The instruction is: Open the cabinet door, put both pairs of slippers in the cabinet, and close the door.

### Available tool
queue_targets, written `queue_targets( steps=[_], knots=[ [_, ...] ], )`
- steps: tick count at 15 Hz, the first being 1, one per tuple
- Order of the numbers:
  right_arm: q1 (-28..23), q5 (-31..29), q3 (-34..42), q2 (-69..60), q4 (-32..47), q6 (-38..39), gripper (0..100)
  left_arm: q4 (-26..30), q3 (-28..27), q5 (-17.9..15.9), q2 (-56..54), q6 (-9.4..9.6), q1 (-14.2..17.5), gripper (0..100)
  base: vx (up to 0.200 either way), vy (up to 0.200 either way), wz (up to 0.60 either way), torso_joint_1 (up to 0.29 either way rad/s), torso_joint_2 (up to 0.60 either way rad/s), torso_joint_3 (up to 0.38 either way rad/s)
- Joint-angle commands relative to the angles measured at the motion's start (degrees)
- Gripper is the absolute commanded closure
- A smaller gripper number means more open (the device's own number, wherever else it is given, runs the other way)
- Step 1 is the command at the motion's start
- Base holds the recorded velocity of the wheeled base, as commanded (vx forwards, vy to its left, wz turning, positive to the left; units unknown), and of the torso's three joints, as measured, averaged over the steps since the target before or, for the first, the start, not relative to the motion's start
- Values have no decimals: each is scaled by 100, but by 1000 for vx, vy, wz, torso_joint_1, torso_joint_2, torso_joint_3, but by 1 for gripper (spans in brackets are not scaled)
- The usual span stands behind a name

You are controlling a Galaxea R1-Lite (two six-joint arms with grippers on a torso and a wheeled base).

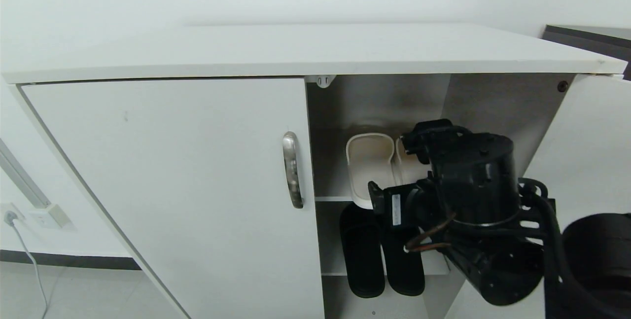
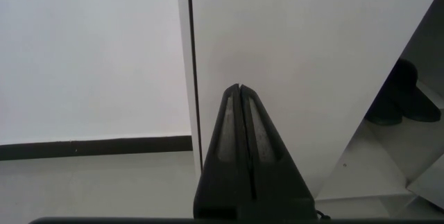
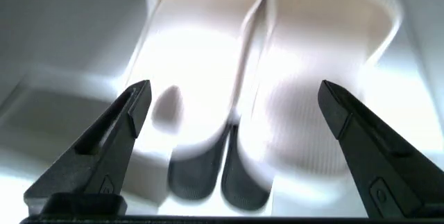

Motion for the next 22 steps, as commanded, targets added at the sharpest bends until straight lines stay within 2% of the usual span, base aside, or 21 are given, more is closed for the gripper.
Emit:
queue_targets(
  steps=[1, 3, 4, 6, 16, 22],
  knots=[
    [341, 46, 638, -498, -182, 4, 0, 0, 0, -2, 6, 5, 1, 100, 0, 0, 0, 0, 0, 0],
    [359, 327, 1042, -612, -516, 4, 0, 0, 0, -11, 6, 5, 1, 100, 0, 0, 0, 0, 0, 0],
    [359, 397, 1165, -604, -700, 4, 100, 0, 0, -11, 6, 5, 1, 100, 0, 0, 0, 0, 0, 0],
    [341, 432, 1262, -507, -937, -5, 100, 0, 0, -2, -2, 5, 1, 100, 0, 0, 0, 0, 0, 0],
    [341, 441, 1323, -472, -1017, 4, 100, 0, 0, -11, 6, 13, 1, 100, 0, 0, 0, 0, 0, 0],
    [341, 415, 1332, -445, -1104, 4, 100, 0, 0, -11, 6, 5, 1, 100, -200, 0, 0, 2, 2, 6]
  ],
)
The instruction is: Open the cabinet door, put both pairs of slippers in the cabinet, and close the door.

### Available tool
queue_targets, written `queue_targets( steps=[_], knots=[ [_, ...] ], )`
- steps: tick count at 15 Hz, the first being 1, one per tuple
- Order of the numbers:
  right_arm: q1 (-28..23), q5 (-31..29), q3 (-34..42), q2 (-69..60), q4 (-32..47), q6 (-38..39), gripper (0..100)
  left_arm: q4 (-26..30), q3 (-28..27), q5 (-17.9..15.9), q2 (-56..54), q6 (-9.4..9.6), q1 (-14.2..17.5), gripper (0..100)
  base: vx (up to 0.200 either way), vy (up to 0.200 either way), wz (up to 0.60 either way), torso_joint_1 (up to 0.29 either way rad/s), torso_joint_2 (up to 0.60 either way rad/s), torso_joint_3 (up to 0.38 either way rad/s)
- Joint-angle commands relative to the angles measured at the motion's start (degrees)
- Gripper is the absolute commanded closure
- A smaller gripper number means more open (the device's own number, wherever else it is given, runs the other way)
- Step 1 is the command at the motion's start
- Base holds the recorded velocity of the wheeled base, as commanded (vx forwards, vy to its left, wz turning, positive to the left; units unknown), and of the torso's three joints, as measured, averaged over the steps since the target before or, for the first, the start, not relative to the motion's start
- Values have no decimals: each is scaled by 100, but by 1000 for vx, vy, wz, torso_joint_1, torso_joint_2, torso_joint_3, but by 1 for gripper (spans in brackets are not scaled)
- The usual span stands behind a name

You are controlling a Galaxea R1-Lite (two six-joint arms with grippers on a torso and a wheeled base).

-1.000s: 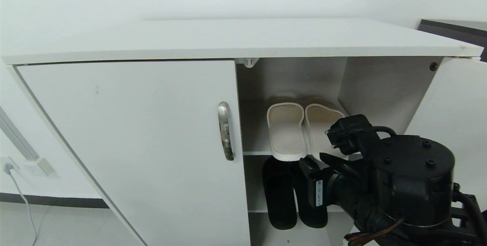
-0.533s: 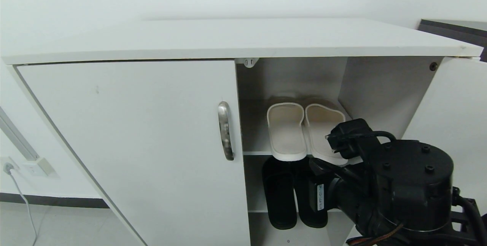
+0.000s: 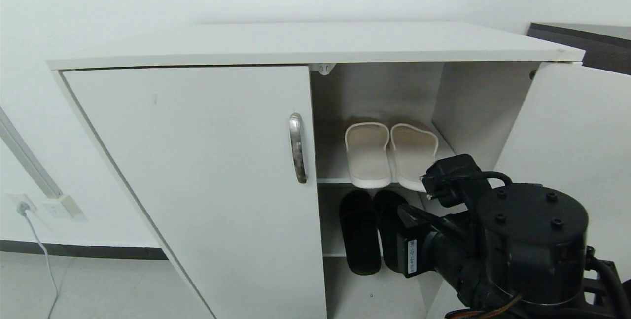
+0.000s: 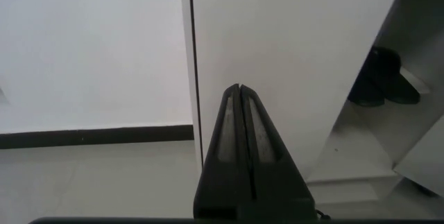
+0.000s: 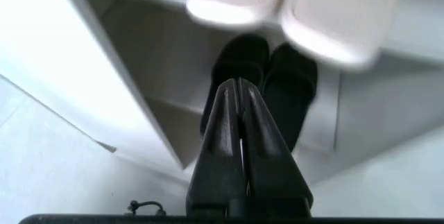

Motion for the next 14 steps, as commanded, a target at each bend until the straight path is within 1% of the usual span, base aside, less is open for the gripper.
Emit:
queue_targets(
  steps=[1, 9, 11, 13, 14],
  knots=[
    [-3, -1, 8, 55, -5, 1, 100, 0, 0, 0, 6, -4, -2, 100, -200, 0, 0, 7, -2, -7],
    [-3, -1, 52, 99, -14, 19, 100, 0, 0, 0, 6, -4, -2, 100, -200, 0, 0, 1, 1, 4],
    [-38, -1, 193, 152, -14, 54, 100, 0, 0, 0, 6, -4, -2, 100, -200, 0, 0, 0, 2, 2],
    [-108, 78, 316, 213, -14, 115, 100, 0, 0, 0, 6, -13, -2, 100, -200, 0, 0, 2, 0, -2],
    [-126, 228, 386, 222, -145, 115, 100, 0, 0, 0, 6, -13, -2, 100, -200, 0, 0, 2, 2, 7]
  ],
)
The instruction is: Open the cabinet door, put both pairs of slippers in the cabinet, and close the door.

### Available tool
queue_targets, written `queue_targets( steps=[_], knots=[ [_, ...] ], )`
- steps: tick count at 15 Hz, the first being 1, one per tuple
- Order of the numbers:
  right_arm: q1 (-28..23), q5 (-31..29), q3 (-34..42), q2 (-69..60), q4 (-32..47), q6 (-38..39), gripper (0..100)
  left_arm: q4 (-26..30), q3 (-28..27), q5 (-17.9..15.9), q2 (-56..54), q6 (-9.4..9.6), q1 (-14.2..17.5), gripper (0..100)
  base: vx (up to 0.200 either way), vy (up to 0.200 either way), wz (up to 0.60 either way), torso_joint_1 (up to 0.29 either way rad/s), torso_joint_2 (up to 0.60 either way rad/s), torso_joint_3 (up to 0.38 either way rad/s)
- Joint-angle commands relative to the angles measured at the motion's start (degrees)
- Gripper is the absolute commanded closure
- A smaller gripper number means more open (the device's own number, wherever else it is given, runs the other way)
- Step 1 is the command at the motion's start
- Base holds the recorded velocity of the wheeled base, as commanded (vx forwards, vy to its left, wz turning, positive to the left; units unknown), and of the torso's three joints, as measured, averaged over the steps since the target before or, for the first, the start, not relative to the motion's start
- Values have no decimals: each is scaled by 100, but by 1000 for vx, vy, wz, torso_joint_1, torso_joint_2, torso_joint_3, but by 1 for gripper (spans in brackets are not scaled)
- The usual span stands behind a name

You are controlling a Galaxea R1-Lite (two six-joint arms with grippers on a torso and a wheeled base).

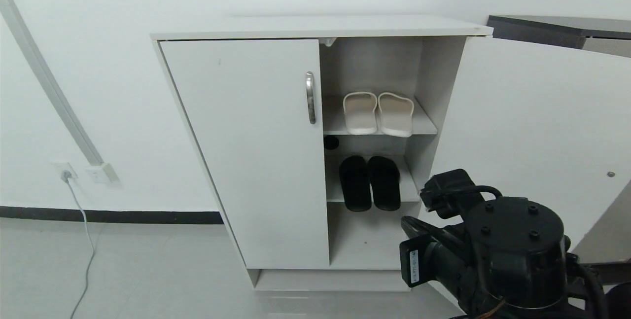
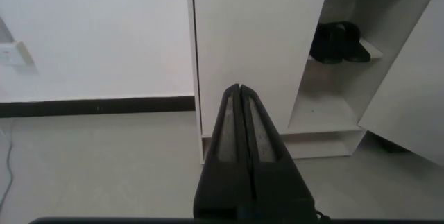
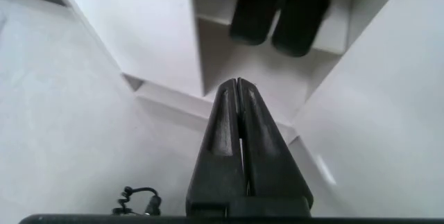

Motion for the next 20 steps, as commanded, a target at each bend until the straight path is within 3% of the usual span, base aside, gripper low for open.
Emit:
queue_targets(
  steps=[1, 15, 20],
  knots=[
    [-22, 92, 150, 106, -162, -51, 100, 0, 0, 0, 6, -4, -2, 100, 0, 0, 0, 0, 0, 0],
    [-13, 135, 361, 502, -434, -25, 100, 0, 0, 0, 6, -4, -2, 100, 0, 0, 0, 0, 0, 0],
    [-5, 135, 369, 555, -434, -25, 100, 0, 0, 0, -2, -4, -2, 100, 0, 0, 0, 20, -255, -309]
  ],
)
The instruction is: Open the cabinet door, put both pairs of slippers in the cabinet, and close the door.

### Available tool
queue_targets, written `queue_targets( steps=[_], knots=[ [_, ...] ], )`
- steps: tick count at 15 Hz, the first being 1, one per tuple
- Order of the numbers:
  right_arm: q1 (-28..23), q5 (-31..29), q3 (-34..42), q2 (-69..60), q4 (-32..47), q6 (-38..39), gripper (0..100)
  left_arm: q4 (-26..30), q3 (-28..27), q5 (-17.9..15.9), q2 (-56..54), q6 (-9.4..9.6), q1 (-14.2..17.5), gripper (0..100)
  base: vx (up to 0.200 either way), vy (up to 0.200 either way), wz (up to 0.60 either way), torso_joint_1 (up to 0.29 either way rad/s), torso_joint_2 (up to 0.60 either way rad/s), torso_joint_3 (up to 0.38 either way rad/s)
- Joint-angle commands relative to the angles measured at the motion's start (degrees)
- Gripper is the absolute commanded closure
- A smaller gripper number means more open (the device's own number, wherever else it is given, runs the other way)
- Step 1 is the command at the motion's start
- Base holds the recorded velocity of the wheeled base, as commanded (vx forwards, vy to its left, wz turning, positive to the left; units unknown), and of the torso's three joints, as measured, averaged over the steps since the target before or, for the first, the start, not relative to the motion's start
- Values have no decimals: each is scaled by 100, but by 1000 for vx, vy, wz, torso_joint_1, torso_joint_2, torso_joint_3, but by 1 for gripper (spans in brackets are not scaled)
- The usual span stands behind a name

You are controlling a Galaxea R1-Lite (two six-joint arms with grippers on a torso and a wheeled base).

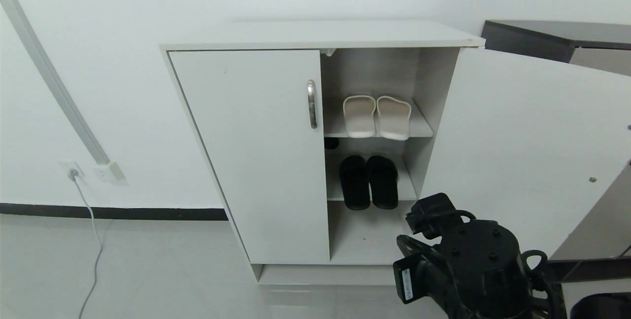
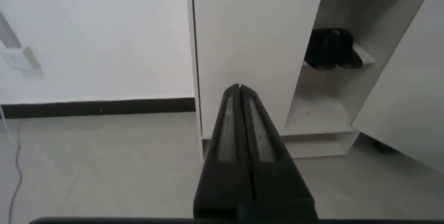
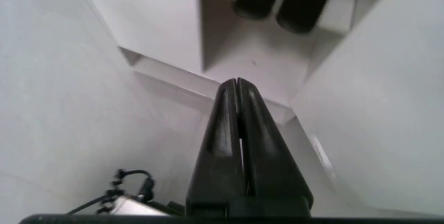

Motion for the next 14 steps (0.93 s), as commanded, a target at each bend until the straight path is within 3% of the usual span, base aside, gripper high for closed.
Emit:
queue_targets(
  steps=[1, 14],
  knots=[
    [4, -3, 29, 17, 4, -8, 100, 7, 2, -2, 6, -4, 1, 100, 0, 0, 0, 36, -554, -369],
    [13, -11, 38, 0, 4, -17, 100, 7, 2, -2, 6, 5, 1, 100, 0, 0, 0, 133, -478, -334]
  ],
)
